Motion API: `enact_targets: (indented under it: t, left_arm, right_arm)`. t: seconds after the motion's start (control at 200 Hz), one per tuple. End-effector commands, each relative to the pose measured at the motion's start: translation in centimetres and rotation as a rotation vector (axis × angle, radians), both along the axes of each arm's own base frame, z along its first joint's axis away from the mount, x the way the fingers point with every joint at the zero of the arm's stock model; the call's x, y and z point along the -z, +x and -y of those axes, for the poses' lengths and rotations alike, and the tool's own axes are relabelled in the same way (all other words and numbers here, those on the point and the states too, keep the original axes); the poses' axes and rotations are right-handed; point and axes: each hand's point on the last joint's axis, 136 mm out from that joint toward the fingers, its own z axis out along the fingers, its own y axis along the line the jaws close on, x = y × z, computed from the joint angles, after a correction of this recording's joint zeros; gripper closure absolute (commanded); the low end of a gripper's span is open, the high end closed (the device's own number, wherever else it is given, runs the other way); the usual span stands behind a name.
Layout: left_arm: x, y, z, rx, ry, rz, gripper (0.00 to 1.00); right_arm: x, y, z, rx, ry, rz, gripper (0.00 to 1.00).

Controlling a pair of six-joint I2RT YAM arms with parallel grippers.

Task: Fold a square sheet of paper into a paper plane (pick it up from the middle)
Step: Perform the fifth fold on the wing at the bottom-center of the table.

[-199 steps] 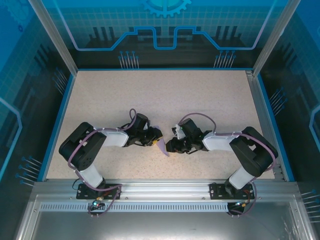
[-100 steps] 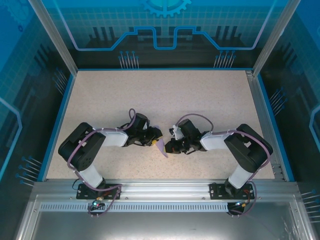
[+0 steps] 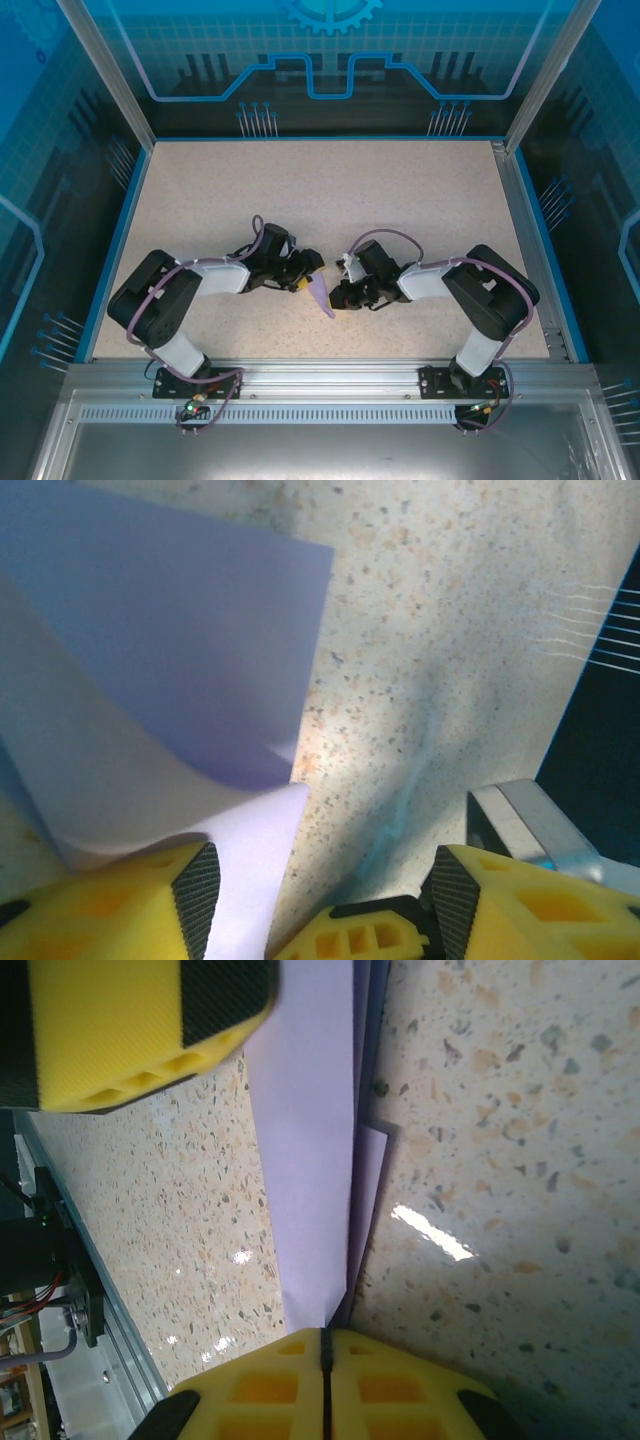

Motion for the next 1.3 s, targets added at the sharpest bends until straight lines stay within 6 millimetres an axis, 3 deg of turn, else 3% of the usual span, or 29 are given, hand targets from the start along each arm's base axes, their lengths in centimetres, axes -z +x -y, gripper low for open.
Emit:
enact_targets:
  t: [0.0, 0.305, 0.695, 0.94, 1.295]
  left_arm:
    - [-1.7, 0.0, 0.0, 0.046, -0.002, 0.04, 0.35]
    - [-1.4, 0.0, -0.3, 0.029, 0.012, 0.026, 0.33]
    - [-0.8, 0.1, -0.3, 0.028, 0.018, 0.018, 0.33]
    - [-2.7, -0.2, -0.4, 0.027, -0.005, 0.06, 0.3]
    - [-3.9, -0.9, -0.7, 0.029, -0.026, 0.1, 0.27]
  right_arm:
    - [-0.4, -0.8, 0.0, -0.041, -0.036, 0.014, 0.92]
    - [-3.2, -1.0, -0.8, -0.151, -0.113, 0.147, 0.92]
    - [-0.2, -2.6, -1.5, -0.178, -0.167, 0.089, 0.91]
    - [1.7, -3.0, -1.2, -0.171, -0.192, 0.057, 0.91]
    - [2.2, -2.9, -0.7, -0.149, -0.21, 0.061, 0.91]
